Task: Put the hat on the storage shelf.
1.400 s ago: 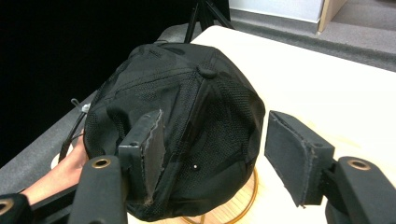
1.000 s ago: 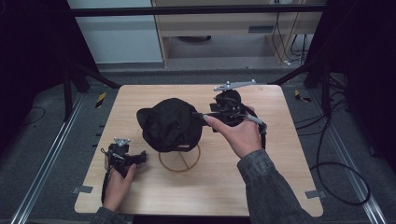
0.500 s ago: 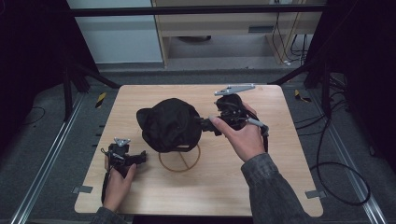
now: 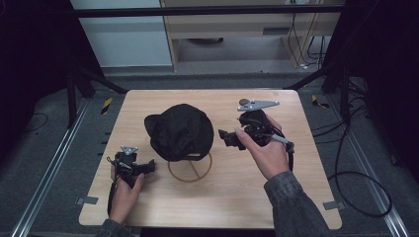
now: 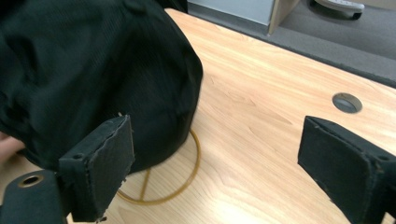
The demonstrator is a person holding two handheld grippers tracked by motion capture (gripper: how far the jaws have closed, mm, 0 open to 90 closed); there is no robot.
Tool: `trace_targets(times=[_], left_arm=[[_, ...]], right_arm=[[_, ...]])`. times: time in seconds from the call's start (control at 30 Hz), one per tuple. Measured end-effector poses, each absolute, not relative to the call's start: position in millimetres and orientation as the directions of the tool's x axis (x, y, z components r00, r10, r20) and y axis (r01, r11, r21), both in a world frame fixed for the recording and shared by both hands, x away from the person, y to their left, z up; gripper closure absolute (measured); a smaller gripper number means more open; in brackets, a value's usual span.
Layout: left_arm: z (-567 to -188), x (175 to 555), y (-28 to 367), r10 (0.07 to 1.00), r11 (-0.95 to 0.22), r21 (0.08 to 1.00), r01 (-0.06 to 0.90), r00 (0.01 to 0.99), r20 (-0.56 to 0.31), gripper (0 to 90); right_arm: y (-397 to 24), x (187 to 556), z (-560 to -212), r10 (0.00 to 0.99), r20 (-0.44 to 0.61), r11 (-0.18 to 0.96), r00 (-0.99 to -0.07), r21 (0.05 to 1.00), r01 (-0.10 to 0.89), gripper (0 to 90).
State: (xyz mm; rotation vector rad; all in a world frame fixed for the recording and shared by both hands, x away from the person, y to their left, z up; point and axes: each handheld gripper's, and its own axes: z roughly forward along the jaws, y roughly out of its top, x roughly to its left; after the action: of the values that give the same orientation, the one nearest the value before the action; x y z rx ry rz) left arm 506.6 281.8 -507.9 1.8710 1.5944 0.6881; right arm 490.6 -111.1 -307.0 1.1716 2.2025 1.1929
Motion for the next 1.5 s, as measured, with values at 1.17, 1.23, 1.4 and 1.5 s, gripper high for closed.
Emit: trace_targets(times=[1.17, 1.23, 1.4, 1.5], left_arm=[[-508, 507, 282, 0.988, -0.122, 0.713, 0.691, 0.156, 0.018, 0.0], [-508, 507, 282, 0.988, -0.122, 0.713, 0.691, 0.156, 0.018, 0.0], [-508, 507, 282, 0.988, -0.122, 0.713, 0.691, 0.156, 0.018, 0.0], [-508, 507, 282, 0.988, -0.122, 0.713, 0.691, 0.155, 0.018, 0.0]], right_arm=[[-153, 471, -424, 0.847, 0.057, 0.312, -0.528, 0.751, 0.582, 11.6], [-155, 470, -429, 0.849, 0.053, 0.315, -0.526, 0.748, 0.584, 11.6], [-157, 468, -444, 0.852, 0.062, 0.311, -0.520, 0.739, 0.598, 11.6], [-158, 466, -456, 0.852, 0.066, 0.313, -0.520, 0.732, 0.606, 11.4]])
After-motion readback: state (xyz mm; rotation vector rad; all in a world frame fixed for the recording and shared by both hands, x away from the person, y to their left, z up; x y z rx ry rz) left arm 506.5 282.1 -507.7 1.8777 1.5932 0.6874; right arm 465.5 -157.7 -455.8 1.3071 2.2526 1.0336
